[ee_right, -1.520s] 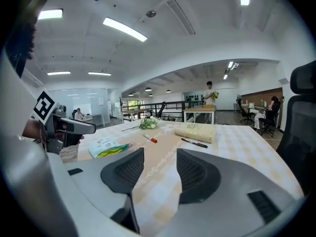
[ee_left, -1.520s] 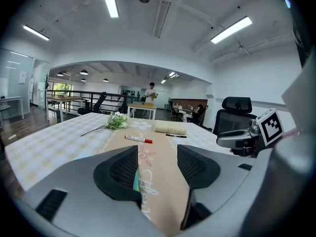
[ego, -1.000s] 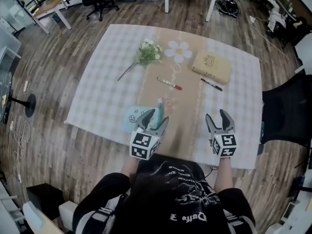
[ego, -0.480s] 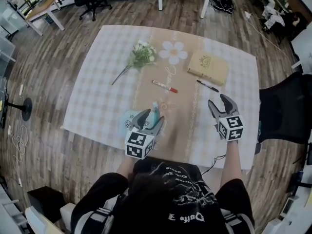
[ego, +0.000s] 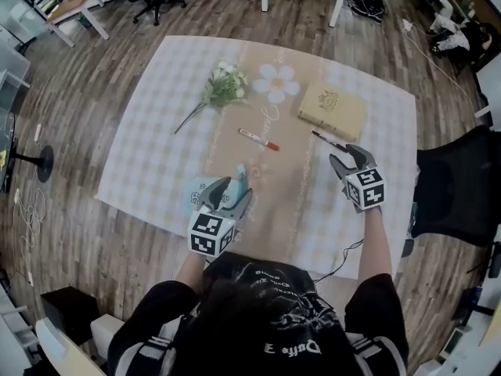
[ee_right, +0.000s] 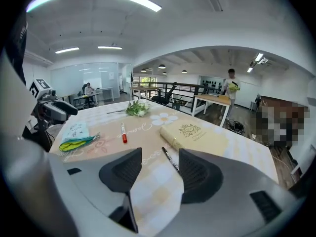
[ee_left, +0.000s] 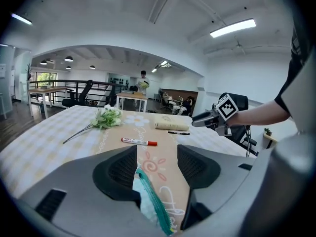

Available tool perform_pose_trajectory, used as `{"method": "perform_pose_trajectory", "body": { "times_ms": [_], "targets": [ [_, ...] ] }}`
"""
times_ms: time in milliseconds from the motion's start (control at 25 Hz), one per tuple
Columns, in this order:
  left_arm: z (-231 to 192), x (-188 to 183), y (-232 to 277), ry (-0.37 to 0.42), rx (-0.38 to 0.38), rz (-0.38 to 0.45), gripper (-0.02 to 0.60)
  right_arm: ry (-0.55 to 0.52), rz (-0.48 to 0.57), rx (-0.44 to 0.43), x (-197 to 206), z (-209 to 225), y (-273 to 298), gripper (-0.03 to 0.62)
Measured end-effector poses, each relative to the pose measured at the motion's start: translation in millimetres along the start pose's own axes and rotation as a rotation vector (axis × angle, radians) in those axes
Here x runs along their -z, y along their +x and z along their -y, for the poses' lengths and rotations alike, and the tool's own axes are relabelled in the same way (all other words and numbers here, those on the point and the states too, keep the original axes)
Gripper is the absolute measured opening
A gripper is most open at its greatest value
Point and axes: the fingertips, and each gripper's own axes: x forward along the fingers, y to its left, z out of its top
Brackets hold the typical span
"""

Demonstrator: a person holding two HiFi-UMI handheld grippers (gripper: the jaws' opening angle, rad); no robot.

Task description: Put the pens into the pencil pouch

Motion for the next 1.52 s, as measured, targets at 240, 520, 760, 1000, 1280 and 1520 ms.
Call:
{"method": "perform_pose_trajectory", "body": {
  "times_ms": [240, 520, 760, 1000, 1280, 1520],
  "targets": [
    [-8, 9, -2, -0.023, -0.054, -0.032, 0.261, 0.011, -0.031, -0.025, 13, 26, 28, 0.222],
    [-4, 13, 3, -0.023, -0.097, -0.055, 0.261, -0.021, -0.096, -0.103, 28, 45, 54, 0.199],
    [-11, 7, 2, -0.027, -0.161, -0.051, 0.261, -0.043, -0.160, -0.155, 48, 52, 72, 0.195],
    [-9, 10, 3, -0.045, -0.187, -0.057, 0.261, 0.004, -0.219, -0.166, 72, 59, 85, 0.204],
    [-8, 12, 2, -0.037, -0.198, -0.058, 0.261, 0.011, -0.199, -0.174, 76, 62, 85, 0.192],
    [-10, 14, -3, -0.038, -0.216, -0.055, 0.261, -0.006, -0.215, -0.135, 78, 67, 84, 0.072]
  ]
}}
